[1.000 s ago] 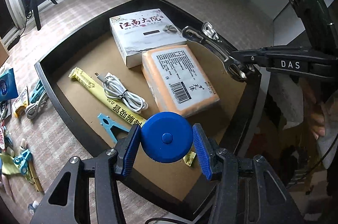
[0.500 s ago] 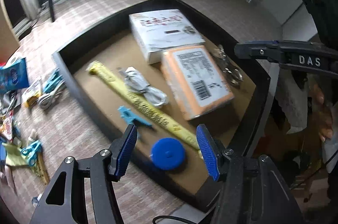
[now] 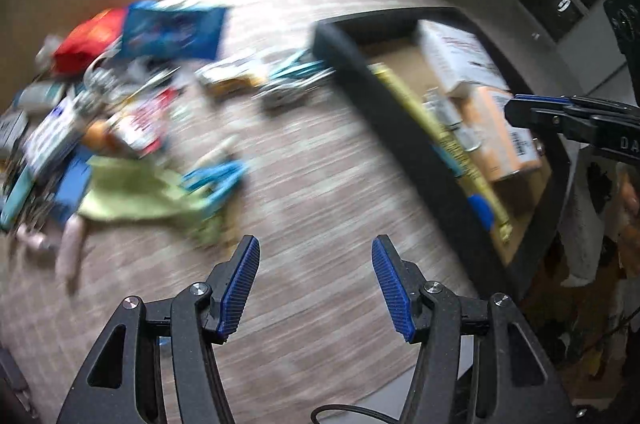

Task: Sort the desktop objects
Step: 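Move both grippers back to the pile, then grasp the wooden clothespin with the right gripper while the left grasps the blue eye-drop bottle, then carry the clothespin and eye-drop bottle to the tray and open both grippers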

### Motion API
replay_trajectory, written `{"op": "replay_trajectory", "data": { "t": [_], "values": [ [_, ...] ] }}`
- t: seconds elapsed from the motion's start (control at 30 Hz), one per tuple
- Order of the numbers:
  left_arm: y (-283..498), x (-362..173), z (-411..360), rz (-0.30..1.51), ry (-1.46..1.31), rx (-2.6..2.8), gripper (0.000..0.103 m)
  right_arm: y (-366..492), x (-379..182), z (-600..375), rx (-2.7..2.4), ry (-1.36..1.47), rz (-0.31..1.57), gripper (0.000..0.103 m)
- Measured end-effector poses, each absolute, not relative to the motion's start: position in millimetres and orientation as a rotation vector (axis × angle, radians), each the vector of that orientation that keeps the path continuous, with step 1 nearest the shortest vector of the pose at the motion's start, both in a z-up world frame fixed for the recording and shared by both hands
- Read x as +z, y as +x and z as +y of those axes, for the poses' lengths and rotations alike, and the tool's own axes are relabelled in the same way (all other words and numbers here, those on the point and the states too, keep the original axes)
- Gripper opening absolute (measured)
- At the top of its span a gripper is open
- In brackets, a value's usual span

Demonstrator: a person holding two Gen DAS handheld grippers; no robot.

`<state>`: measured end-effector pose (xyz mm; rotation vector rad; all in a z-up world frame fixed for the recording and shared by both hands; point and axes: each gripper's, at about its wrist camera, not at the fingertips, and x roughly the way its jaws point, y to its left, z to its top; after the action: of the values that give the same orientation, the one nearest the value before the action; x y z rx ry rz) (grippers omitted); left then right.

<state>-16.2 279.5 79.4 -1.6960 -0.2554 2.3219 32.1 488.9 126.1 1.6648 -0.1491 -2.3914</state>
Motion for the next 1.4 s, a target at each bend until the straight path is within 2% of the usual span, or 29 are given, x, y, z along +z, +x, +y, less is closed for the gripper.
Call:
{"op": "replay_trajectory", "data": {
  "t": [0.27, 0.47, 0.97, 1.03, 1.1, 1.13, 1.27, 1.4],
  "values": [
    [11.4, 47.4, 210.5, -0.249, -1.798, 2.299, 0.056, 17.2, 100.3, 389.5, -2.247, 1.698, -0.125, 0.03],
    [18.0, 30.2, 193.5, -0.211, -1.811, 2.277, 0.056, 1.0, 67.7, 331.2, -2.16, 1.781, -0.154, 0.03],
    [23.9, 15.9, 201.6, -0.062, -1.756, 2.235, 0.054, -11.8, 19.4, 296.4, -2.147, 1.943, -0.13, 0.028],
    [23.8, 16.3, 203.5, -0.054, -1.744, 2.24, 0.05, -9.8, 20.1, 295.9, -2.157, 1.941, -0.11, 0.025],
    [24.3, 17.0, 205.9, -0.039, -1.732, 2.247, 0.036, -8.1, 20.3, 295.9, -2.16, 1.943, -0.096, 0.021],
    [24.9, 17.4, 206.9, -0.034, -1.728, 2.251, 0.035, -6.9, 20.6, 296.4, -2.156, 1.942, -0.097, 0.02],
    [29.3, 17.6, 208.9, -0.041, -1.712, 2.253, 0.035, -0.9, 21.7, 300.0, -2.144, 1.944, -0.1, 0.014],
    [34.8, 17.7, 207.9, -0.079, -1.717, 2.258, 0.035, 6.6, 23.6, 305.8, -2.134, 1.943, -0.107, 0.013]
  ]
}}
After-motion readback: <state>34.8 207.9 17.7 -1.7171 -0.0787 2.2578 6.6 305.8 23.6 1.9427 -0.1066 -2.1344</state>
